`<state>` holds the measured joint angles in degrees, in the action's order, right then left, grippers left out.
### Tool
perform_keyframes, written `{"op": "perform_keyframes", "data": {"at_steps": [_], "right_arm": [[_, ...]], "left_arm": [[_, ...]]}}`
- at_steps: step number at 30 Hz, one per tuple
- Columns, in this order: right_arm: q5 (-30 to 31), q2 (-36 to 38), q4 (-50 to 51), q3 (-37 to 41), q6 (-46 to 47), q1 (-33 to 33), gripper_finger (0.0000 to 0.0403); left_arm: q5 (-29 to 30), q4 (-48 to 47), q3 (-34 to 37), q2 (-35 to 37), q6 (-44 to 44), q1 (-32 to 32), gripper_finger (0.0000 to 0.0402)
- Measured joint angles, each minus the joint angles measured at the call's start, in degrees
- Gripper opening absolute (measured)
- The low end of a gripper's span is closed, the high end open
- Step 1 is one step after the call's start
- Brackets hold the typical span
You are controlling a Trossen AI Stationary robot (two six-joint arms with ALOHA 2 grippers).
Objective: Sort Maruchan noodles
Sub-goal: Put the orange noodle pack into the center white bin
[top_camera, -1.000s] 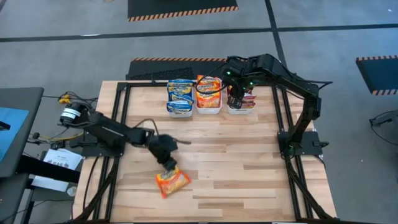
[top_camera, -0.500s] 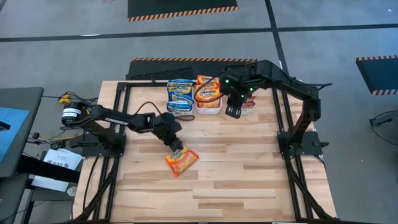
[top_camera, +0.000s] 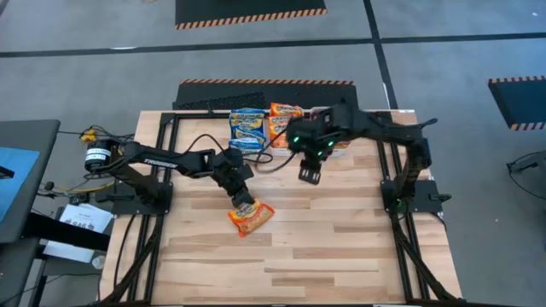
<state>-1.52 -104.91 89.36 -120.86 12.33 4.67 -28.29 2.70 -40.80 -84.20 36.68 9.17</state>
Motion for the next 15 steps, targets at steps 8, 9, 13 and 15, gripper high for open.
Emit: {"op": "perform_keyframes", "data": {"at_steps": [8, 9, 13, 15], "right_arm": [[-4.8, -7.1, -3.0, 0.1, -0.1, -5.8, 0.0221], [-4.8, -7.8, -4.0, 0.1, 1.0, -6.3, 0.0220], [-4.7, -9.6, -7.2, 0.1, 5.8, -8.5, 0.0205], [-4.6, -10.1, -8.4, 0.1, 7.4, -9.7, 0.0194]], "left_arm": [[0.3, -6.1, 0.0, 0.0, -8.1, 0.0, 0.0000], [0.3, -7.1, 0.0, 0.0, -9.2, 0.0, 0.0000], [0.1, -8.8, 0.0, 0.0, -11.5, 0.3, 0.0000], [-0.2, -9.5, 0.0, 0.0, -12.4, 0.6, 0.0000]]}}
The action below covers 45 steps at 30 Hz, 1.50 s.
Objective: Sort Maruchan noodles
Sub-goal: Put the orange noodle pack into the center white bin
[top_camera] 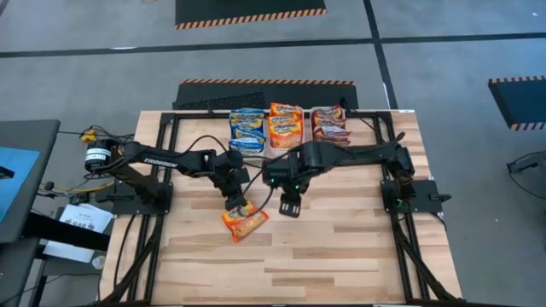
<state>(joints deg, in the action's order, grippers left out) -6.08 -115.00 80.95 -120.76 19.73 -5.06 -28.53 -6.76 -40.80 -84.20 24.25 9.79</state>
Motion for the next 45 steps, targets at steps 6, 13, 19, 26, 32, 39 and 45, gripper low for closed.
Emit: {"op": "perform_keyframes", "data": {"at_steps": [6, 13, 19, 26, 32, 39, 45], "right_arm": [[5.8, -0.5, -1.0, 1.0, 8.4, -3.2, 0.0157], [11.0, 5.9, 1.1, 9.2, 14.5, -5.8, 0.0141], [16.2, 17.7, -0.7, 20.1, 14.7, -3.2, 0.0141], [15.0, 37.4, -23.3, 43.2, 13.0, 0.8, 0.0141], [9.5, 47.0, -42.8, 59.1, 13.3, 3.0, 0.0141], [9.1, 43.6, -48.7, 66.8, 11.8, 3.3, 0.0141], [-0.4, 33.9, -61.5, 67.7, 5.6, 3.7, 0.0139]], "left_arm": [[-1.9, -0.4, 0.0, 0.0, -1.4, 1.0, 0.0000], [-2.7, -0.4, 0.0, 0.0, -2.0, 1.2, 0.0000], [-2.3, -0.3, 0.0, 0.0, -0.8, 1.2, 0.0000], [0.2, 0.4, 0.0, 0.0, 2.1, 1.2, 0.0000], [1.8, 0.5, 0.0, 0.0, 3.4, 1.2, 0.0000], [1.1, 1.3, 0.0, 0.0, 4.8, 1.2, 0.0000], [0.3, 1.6, 0.0, 0.0, 5.8, 1.2, 0.0000]]}}
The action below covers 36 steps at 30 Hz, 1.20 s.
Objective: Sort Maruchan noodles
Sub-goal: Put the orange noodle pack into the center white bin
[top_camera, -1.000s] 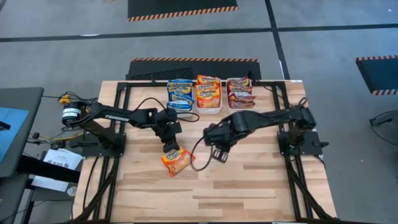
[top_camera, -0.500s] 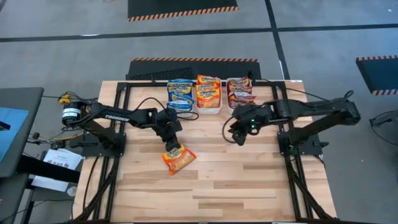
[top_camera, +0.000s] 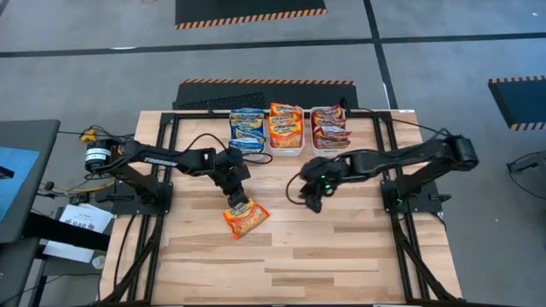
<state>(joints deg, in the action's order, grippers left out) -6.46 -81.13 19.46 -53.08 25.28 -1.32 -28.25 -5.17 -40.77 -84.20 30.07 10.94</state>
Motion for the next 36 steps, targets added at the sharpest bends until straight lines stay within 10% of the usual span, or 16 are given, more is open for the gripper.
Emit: {"op": "perform_keyframes", "data": {"at_steps": [15, 36], "right_arm": [[-7.5, -15.4, -30.2, -0.2, -6.7, -0.5, 0.0109], [-13.6, -31.5, -31.0, -15.1, -10.5, 3.6, 0.0223]], "left_arm": [[-1.4, 0.6, 0.0, 0.0, -1.2, 0.0, 0.0000], [-5.8, 3.8, 0.0, 0.0, -4.5, -0.2, 0.0000]]}}
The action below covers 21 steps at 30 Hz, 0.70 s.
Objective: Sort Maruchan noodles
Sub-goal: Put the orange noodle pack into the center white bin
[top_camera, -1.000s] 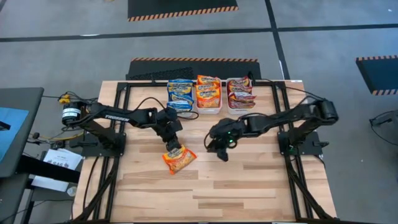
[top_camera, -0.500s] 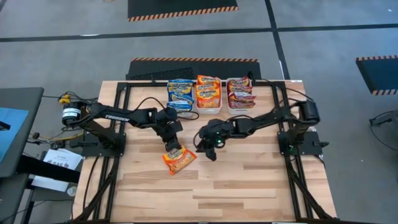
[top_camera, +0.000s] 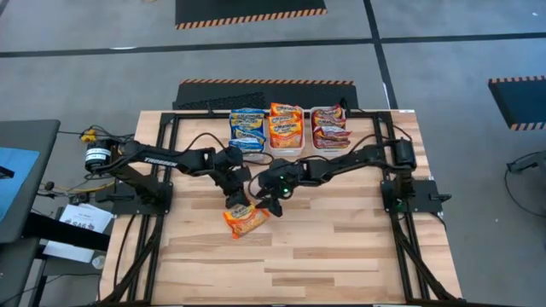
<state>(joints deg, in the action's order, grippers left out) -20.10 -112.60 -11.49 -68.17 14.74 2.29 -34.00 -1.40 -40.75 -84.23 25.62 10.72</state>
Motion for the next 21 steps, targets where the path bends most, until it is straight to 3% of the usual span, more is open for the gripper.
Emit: {"op": "perform_keyframes", "data": {"at_steps": [6, 16, 21], "right_arm": [[-4.8, -3.3, 0.3, -3.4, 0.4, 0.5, 0.0223], [-5.2, -6.8, 1.1, -4.2, 8.4, 0.5, 0.0221], [-4.5, -6.8, 1.4, -4.1, 9.0, 0.2, 0.0181]], "left_arm": [[1.4, 1.4, 0.0, 0.0, -1.5, 0.0, 0.0000], [3.1, 2.6, 0.0, -0.1, -4.1, 0.0, 0.0000], [3.2, 2.9, 0.0, 0.0, -5.0, 0.0, 0.0000]]}}
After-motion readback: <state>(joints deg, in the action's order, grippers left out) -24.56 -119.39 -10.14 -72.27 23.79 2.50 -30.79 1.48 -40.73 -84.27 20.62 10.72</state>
